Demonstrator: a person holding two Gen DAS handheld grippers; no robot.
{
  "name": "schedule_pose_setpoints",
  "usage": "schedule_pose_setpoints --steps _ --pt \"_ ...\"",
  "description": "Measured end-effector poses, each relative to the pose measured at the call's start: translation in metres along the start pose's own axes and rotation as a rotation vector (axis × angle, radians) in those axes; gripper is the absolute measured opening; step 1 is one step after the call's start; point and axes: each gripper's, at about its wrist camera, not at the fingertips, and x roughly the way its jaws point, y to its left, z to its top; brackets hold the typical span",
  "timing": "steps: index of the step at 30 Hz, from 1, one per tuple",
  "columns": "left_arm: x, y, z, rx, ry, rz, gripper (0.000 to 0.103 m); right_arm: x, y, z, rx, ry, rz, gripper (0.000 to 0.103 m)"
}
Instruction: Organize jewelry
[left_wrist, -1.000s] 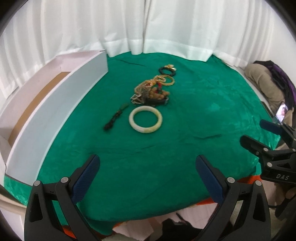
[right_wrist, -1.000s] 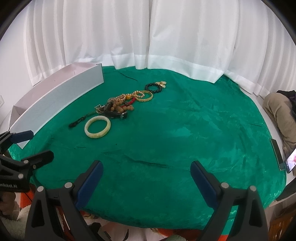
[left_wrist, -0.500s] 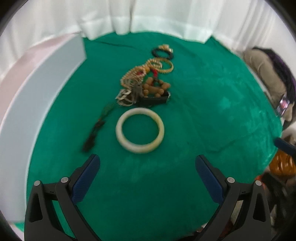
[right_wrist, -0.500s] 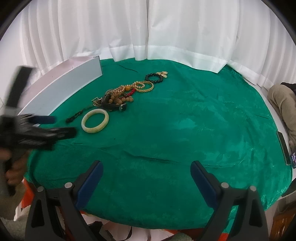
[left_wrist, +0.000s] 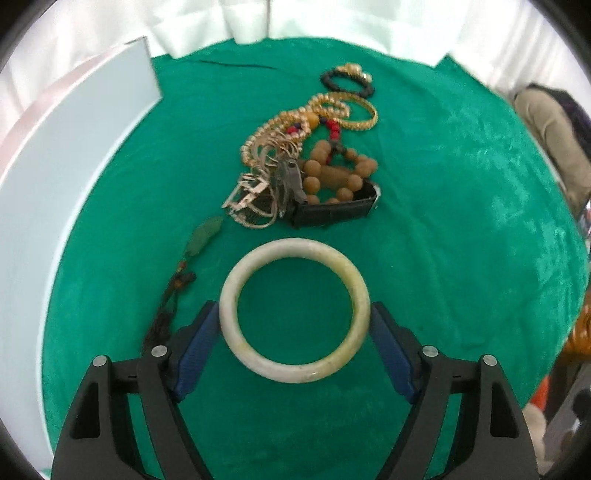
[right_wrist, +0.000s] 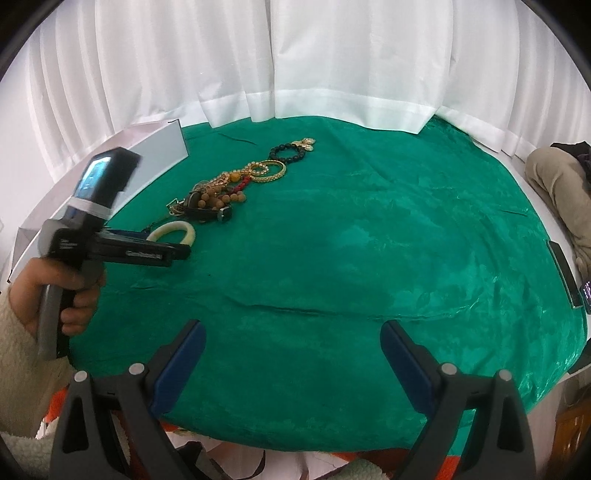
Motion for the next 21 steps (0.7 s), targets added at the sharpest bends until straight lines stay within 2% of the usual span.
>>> schedule_pose_setpoints --steps 4,7,12,16,17,18,19,20,21 --pt "-0.039 0.013 -0.019 -0.045 -0.075 -0.025 0.081 -0.002 0.001 -0.001 -0.001 0.0 0.011 0.097" --pt "-0.067 0.031 -0.036 -0.08 -0.121 -0.007 0.081 0.003 0.001 0.0 0.019 0.02 0.041 0.097" --pt "-0.092 0.072 -0.06 -0.14 -0.152 0.092 0.081 0.033 0.013 0.019 0.057 0.106 0.209 0.097" --pt "-0.102 0.1 -0.077 -0.202 -0.159 0.136 0.081 0.077 0.054 0.056 0.047 0.194 0.387 0.097" --pt "-0.102 0.105 -0.08 -0.217 -0.159 0.139 0.081 0.092 0.073 0.067 0.034 0.221 0.445 0.094" --pt "-0.104 0.111 -0.084 -0.233 -0.159 0.14 0.081 0.104 0.089 0.075 0.02 0.241 0.478 0.081" --pt "-0.104 0.115 -0.086 -0.245 -0.161 0.139 0.081 0.117 0.107 0.084 0.003 0.265 0.498 0.075" --pt "-0.105 0.119 -0.089 -0.255 -0.163 0.139 0.081 0.133 0.128 0.094 -0.021 0.288 0.507 0.07" --pt "-0.107 0.122 -0.091 -0.262 -0.165 0.141 0.081 0.142 0.148 0.099 -0.041 0.295 0.5 0.07"
